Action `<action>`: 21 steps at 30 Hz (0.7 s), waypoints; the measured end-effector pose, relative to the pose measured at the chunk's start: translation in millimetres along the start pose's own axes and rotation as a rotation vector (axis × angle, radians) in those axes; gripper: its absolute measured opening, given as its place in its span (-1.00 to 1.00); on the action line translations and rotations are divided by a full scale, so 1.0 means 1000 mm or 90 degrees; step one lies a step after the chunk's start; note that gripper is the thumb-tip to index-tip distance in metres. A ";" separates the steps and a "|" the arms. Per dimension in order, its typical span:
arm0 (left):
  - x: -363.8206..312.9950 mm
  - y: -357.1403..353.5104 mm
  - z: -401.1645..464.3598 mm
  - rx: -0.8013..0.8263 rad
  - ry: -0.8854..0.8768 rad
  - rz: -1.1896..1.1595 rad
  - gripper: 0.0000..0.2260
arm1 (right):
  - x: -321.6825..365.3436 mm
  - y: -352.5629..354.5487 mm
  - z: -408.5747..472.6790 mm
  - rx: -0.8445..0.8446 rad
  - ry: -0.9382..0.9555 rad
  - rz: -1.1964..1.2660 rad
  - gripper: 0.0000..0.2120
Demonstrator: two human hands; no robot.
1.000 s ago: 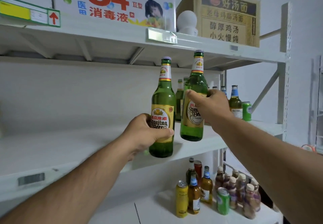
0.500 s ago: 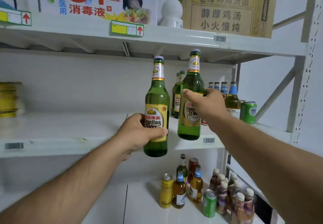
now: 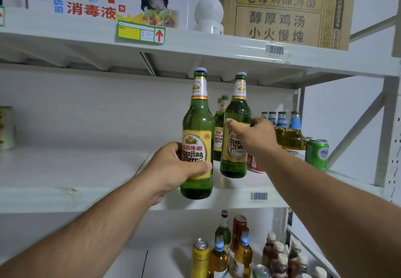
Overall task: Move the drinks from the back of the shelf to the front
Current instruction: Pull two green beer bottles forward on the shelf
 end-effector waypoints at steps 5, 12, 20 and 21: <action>0.001 -0.005 0.018 -0.009 0.002 0.004 -0.47 | -0.023 -0.011 0.027 0.010 -0.035 0.013 -0.68; 0.000 -0.010 0.029 -0.051 0.010 0.016 -0.52 | -0.047 -0.023 0.067 0.025 -0.053 -0.028 -0.59; -0.004 -0.006 0.036 -0.090 0.010 0.027 -0.42 | -0.066 -0.039 0.099 0.049 -0.075 -0.038 -0.55; -0.004 -0.006 0.036 -0.093 0.010 0.026 -0.44 | -0.069 -0.041 0.102 0.054 -0.077 -0.036 -0.55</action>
Point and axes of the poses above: each hand's wrist, its own z-axis towards the middle knuckle, its own y-axis out of the back of the hand, x = y × z, the point moved 6 cm from there along z, towards the middle knuckle, and after that the axes turned 2 degrees about -x, right-handed, at the moved point
